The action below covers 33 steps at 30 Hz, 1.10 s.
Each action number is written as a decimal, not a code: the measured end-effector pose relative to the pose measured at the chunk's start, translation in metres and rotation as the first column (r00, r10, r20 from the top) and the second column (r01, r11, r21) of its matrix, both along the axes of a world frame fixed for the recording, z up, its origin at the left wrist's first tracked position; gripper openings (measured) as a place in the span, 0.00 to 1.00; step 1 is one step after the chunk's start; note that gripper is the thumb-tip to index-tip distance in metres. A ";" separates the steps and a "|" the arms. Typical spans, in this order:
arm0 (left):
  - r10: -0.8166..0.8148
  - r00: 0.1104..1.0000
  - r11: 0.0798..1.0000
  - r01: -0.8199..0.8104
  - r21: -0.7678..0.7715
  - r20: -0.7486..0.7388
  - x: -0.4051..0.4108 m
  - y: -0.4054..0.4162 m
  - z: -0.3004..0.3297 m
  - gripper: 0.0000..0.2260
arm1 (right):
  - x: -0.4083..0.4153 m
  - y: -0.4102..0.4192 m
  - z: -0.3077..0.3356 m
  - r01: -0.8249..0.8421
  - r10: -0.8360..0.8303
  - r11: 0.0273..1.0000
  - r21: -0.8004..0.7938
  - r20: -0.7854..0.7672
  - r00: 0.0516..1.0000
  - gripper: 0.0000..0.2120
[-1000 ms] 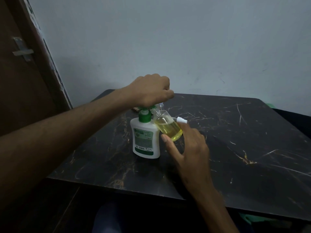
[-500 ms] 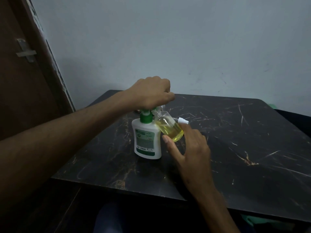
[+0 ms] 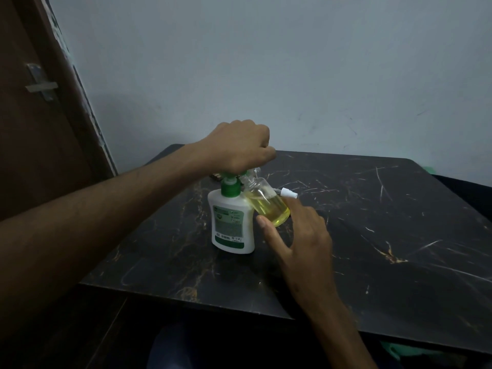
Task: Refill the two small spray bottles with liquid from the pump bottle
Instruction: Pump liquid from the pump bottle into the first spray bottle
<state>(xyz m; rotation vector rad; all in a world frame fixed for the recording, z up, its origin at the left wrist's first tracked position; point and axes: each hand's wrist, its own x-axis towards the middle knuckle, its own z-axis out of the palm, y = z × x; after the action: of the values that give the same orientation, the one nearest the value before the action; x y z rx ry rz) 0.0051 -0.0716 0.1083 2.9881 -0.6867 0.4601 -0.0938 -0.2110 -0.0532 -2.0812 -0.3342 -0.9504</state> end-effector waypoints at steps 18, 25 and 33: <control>-0.010 1.000 0.997 0.010 -0.081 -0.002 0.005 0.002 -0.003 0.18 | 0.001 0.000 -0.002 0.013 -0.013 1.000 -0.004 -0.012 1.000 0.18; 0.001 1.000 0.999 0.000 -0.050 0.005 0.001 0.002 -0.001 0.18 | 0.000 -0.001 -0.001 0.015 -0.014 1.000 -0.004 0.010 1.000 0.18; -0.012 1.000 0.999 0.011 -0.041 -0.019 -0.001 0.001 -0.004 0.19 | 0.001 -0.001 -0.002 0.010 -0.010 1.000 -0.006 -0.013 1.000 0.18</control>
<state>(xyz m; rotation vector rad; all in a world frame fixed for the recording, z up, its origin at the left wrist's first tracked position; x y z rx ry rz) 0.0043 -0.0702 0.1045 2.9451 -0.6840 0.4394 -0.0929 -0.2118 -0.0552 -2.0952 -0.3205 -0.9420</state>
